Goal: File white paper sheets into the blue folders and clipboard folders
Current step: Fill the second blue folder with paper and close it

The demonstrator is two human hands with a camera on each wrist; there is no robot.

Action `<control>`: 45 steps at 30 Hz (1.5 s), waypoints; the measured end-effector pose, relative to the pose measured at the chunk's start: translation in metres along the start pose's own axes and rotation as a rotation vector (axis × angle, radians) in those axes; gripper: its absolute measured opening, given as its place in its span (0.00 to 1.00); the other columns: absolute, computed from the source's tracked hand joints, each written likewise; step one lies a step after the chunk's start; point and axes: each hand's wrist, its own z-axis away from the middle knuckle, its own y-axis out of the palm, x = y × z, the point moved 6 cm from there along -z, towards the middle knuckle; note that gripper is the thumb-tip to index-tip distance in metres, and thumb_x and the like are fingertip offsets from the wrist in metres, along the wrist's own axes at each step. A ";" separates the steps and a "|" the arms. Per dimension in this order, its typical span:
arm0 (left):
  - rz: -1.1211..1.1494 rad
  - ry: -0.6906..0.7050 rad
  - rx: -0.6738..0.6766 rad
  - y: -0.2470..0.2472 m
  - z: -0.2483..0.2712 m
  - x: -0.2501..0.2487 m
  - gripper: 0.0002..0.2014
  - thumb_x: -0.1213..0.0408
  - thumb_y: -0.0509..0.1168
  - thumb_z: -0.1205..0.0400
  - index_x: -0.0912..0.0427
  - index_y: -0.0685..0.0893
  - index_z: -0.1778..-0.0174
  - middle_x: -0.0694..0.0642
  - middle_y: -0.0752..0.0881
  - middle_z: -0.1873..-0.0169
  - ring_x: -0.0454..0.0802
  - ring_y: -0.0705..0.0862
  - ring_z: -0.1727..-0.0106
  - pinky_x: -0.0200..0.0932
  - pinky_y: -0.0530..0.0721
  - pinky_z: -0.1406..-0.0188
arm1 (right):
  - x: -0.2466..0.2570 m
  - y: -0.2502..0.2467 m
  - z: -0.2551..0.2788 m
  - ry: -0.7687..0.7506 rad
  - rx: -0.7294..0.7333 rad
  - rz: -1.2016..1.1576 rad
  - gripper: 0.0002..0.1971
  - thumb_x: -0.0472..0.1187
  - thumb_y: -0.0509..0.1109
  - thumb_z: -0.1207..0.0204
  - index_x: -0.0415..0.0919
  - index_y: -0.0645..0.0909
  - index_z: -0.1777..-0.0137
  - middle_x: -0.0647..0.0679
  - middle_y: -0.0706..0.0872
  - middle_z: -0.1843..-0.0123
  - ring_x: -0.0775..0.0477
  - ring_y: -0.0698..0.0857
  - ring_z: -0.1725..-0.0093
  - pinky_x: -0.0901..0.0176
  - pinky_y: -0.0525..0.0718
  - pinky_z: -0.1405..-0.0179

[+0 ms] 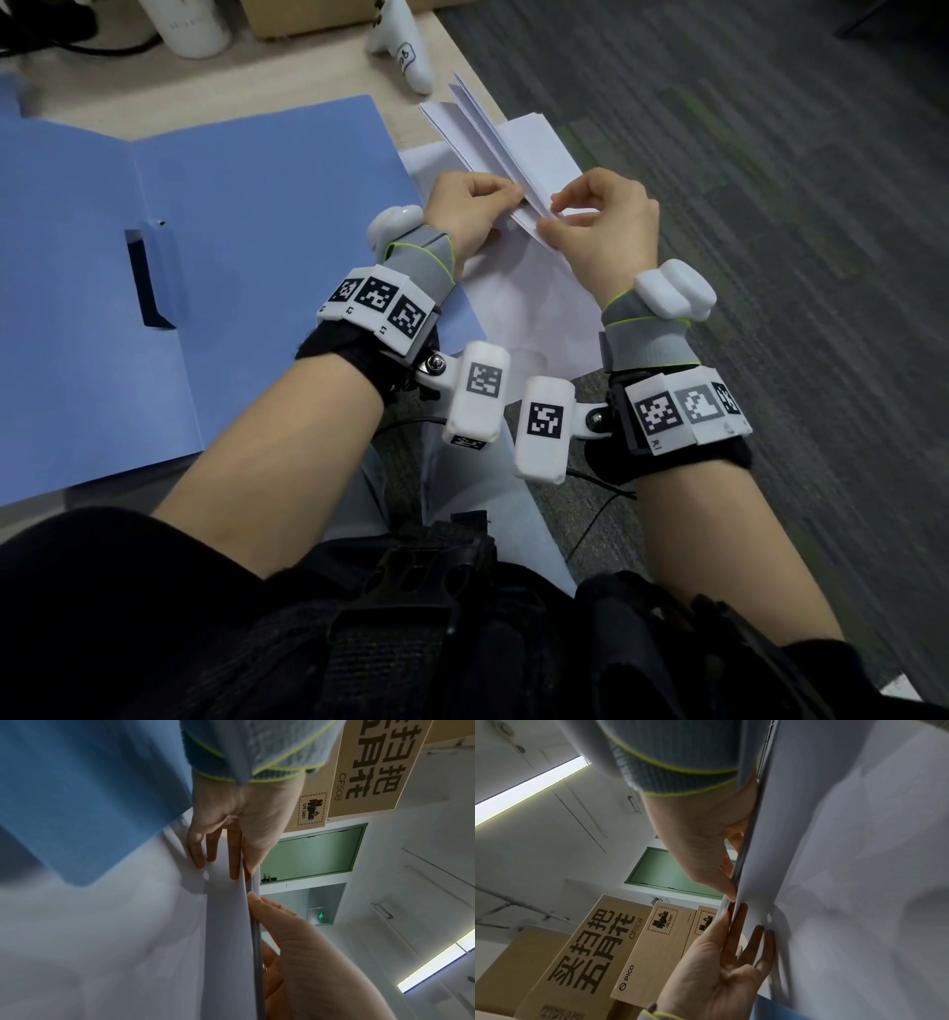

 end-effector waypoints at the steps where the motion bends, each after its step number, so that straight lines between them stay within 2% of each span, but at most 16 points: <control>1: 0.003 -0.004 -0.011 0.000 -0.001 0.000 0.14 0.68 0.67 0.22 0.53 0.84 0.75 0.46 0.81 0.82 0.47 0.76 0.69 0.41 0.78 0.63 | 0.000 0.000 -0.001 -0.005 0.001 0.002 0.13 0.38 0.73 0.37 0.55 0.74 0.71 0.52 0.88 0.55 0.49 0.90 0.56 0.46 0.88 0.52; 5: 0.023 -0.030 -0.036 -0.002 -0.003 0.005 0.18 0.69 0.66 0.28 0.54 0.82 0.86 0.57 0.78 0.77 0.53 0.75 0.67 0.43 0.75 0.63 | 0.002 -0.004 0.000 -0.053 -0.033 0.028 0.08 0.40 0.74 0.37 0.48 0.80 0.59 0.51 0.87 0.51 0.45 0.88 0.50 0.45 0.85 0.48; 9: 0.061 -0.059 -0.053 -0.003 -0.003 0.005 0.23 0.73 0.65 0.25 0.55 0.82 0.88 0.48 0.78 0.87 0.49 0.75 0.76 0.34 0.73 0.73 | 0.016 -0.002 0.004 -0.215 -0.052 0.316 0.35 0.60 0.76 0.37 0.41 0.77 0.34 0.45 0.81 0.36 0.42 0.77 0.32 0.48 0.74 0.33; 11: 0.079 -0.059 -0.055 -0.002 0.000 0.003 0.24 0.74 0.65 0.24 0.55 0.82 0.88 0.48 0.78 0.87 0.45 0.74 0.80 0.31 0.72 0.78 | 0.013 0.009 0.006 -0.126 0.111 0.401 0.39 0.59 0.77 0.36 0.40 0.72 0.29 0.42 0.79 0.32 0.40 0.76 0.31 0.49 0.76 0.38; 13: 0.098 -0.049 -0.058 -0.002 0.002 -0.001 0.24 0.73 0.65 0.23 0.54 0.81 0.87 0.51 0.78 0.82 0.46 0.74 0.75 0.36 0.74 0.72 | 0.005 0.016 0.008 -0.038 0.202 0.515 0.32 0.52 0.73 0.29 0.40 0.69 0.29 0.39 0.79 0.34 0.35 0.79 0.34 0.51 0.75 0.50; 17: 0.099 0.001 0.001 0.000 0.015 -0.014 0.16 0.71 0.63 0.21 0.53 0.80 0.75 0.53 0.79 0.71 0.47 0.75 0.66 0.39 0.72 0.67 | 0.003 0.011 0.009 0.000 0.149 0.655 0.15 0.33 0.59 0.23 0.37 0.74 0.37 0.34 0.81 0.39 0.30 0.81 0.42 0.52 0.70 0.59; 21: 0.087 0.067 0.129 0.003 0.032 -0.033 0.06 0.65 0.63 0.21 0.47 0.78 0.61 0.49 0.83 0.57 0.45 0.80 0.52 0.40 0.72 0.58 | 0.007 0.000 0.006 0.014 0.058 0.637 0.13 0.31 0.56 0.23 0.37 0.77 0.43 0.33 0.82 0.42 0.28 0.82 0.44 0.50 0.71 0.59; 24: 0.077 0.192 0.181 -0.006 0.041 -0.047 0.22 0.72 0.58 0.19 0.48 0.73 0.31 0.51 0.84 0.39 0.29 0.82 0.50 0.32 0.77 0.48 | 0.019 -0.015 0.007 0.007 -0.033 0.577 0.14 0.35 0.56 0.23 0.41 0.78 0.41 0.33 0.83 0.42 0.27 0.82 0.44 0.50 0.70 0.59; 26: 0.073 0.262 0.138 -0.017 0.044 -0.054 0.30 0.77 0.56 0.19 0.53 0.62 0.21 0.59 0.81 0.33 0.28 0.81 0.45 0.26 0.78 0.47 | 0.029 -0.027 0.011 -0.005 -0.115 0.542 0.17 0.32 0.55 0.25 0.42 0.77 0.39 0.34 0.83 0.41 0.27 0.81 0.43 0.50 0.68 0.59; 29: 0.075 0.276 -0.005 -0.037 0.044 -0.052 0.35 0.73 0.60 0.22 0.60 0.56 0.19 0.62 0.71 0.25 0.49 0.71 0.24 0.25 0.73 0.37 | 0.048 -0.041 0.020 -0.073 -0.252 0.462 0.23 0.29 0.54 0.28 0.45 0.76 0.37 0.38 0.83 0.42 0.29 0.81 0.46 0.50 0.67 0.59; 33: 0.065 0.230 -0.149 -0.063 0.045 -0.047 0.32 0.67 0.61 0.19 0.61 0.55 0.20 0.44 0.67 0.31 0.40 0.65 0.28 0.28 0.68 0.32 | 0.075 -0.050 0.034 -0.212 -0.416 0.306 0.26 0.29 0.53 0.30 0.47 0.78 0.35 0.42 0.83 0.44 0.35 0.75 0.52 0.54 0.64 0.60; 36: 0.117 0.216 -0.252 -0.083 0.045 -0.050 0.30 0.66 0.58 0.15 0.65 0.52 0.19 0.55 0.62 0.20 0.49 0.62 0.19 0.45 0.64 0.20 | 0.089 -0.049 0.040 -0.371 -0.520 0.106 0.23 0.34 0.55 0.26 0.46 0.80 0.34 0.43 0.86 0.46 0.37 0.79 0.51 0.61 0.62 0.61; 39: 0.155 0.351 -0.372 -0.112 0.055 -0.068 0.30 0.64 0.58 0.16 0.69 0.56 0.20 0.62 0.68 0.23 0.54 0.66 0.21 0.43 0.68 0.23 | 0.101 -0.038 0.045 -0.550 -0.567 -0.109 0.21 0.45 0.52 0.15 0.38 0.83 0.36 0.41 0.89 0.51 0.47 0.79 0.61 0.64 0.66 0.63; 40: 0.164 0.408 -0.391 -0.120 0.061 -0.077 0.29 0.65 0.57 0.16 0.70 0.57 0.21 0.61 0.71 0.27 0.54 0.70 0.24 0.43 0.69 0.23 | 0.103 -0.035 0.045 -0.586 -0.567 -0.182 0.20 0.44 0.53 0.15 0.34 0.84 0.39 0.42 0.89 0.56 0.55 0.76 0.64 0.66 0.69 0.63; 42: 0.171 0.552 -0.431 -0.138 0.072 -0.090 0.25 0.67 0.57 0.16 0.71 0.62 0.24 0.57 0.76 0.36 0.51 0.77 0.33 0.46 0.75 0.27 | 0.105 -0.025 0.043 -0.613 -0.516 -0.334 0.14 0.36 0.59 0.19 0.30 0.84 0.44 0.58 0.83 0.65 0.66 0.74 0.66 0.72 0.70 0.62; 45: 0.099 0.694 -0.533 -0.167 0.089 -0.099 0.08 0.68 0.57 0.17 0.61 0.75 0.43 0.52 0.80 0.54 0.42 0.79 0.53 0.44 0.82 0.49 | 0.107 -0.005 0.037 -0.557 -0.347 -0.582 0.08 0.30 0.63 0.23 0.36 0.83 0.49 0.64 0.81 0.65 0.63 0.77 0.63 0.66 0.77 0.59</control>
